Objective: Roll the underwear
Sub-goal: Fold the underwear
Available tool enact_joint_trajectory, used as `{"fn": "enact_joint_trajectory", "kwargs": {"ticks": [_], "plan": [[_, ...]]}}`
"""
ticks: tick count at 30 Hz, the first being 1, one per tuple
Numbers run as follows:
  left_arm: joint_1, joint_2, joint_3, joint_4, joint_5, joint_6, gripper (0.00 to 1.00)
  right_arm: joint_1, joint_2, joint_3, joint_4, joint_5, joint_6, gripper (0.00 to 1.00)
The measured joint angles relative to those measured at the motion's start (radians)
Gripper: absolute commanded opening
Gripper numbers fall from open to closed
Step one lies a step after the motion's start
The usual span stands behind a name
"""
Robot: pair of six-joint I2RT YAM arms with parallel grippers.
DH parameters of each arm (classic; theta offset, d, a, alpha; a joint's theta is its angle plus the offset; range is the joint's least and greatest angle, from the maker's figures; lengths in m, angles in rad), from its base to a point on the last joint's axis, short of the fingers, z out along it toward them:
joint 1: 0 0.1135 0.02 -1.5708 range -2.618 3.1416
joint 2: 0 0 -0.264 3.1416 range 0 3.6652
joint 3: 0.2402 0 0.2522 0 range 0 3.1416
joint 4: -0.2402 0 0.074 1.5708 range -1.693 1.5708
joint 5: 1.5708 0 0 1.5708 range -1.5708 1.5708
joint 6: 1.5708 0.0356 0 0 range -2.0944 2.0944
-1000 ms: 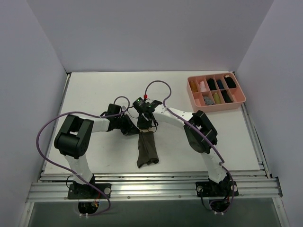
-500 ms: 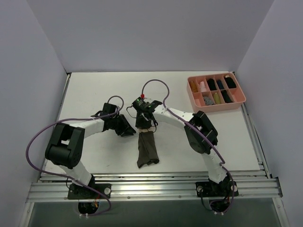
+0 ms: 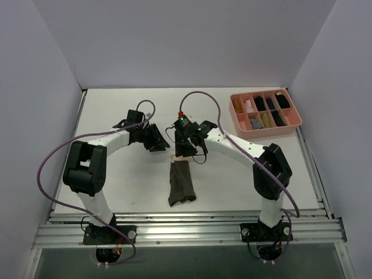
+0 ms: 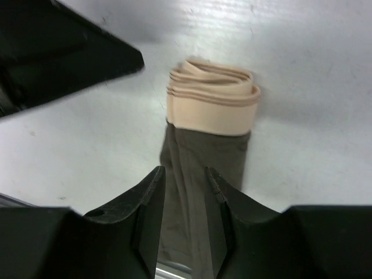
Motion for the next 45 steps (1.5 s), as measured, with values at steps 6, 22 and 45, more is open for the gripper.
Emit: {"fn": "enact_joint_trajectory", "kwargs": {"ticks": [6,22,45], "plan": [[-0.005,0.048,0.045,-0.034,0.042,0.042,0.40,0.036,-0.091,-0.144,-0.030,0.008,-0.041,0.30],[-0.031,0.162,0.079,-0.053,0.115,0.072,0.41,0.264,-0.126,-0.234,-0.069,0.089,-0.019,0.30],[-0.042,0.206,0.057,-0.046,0.122,0.107,0.15,0.215,-0.215,-0.284,-0.068,0.121,0.010,0.30]]}}
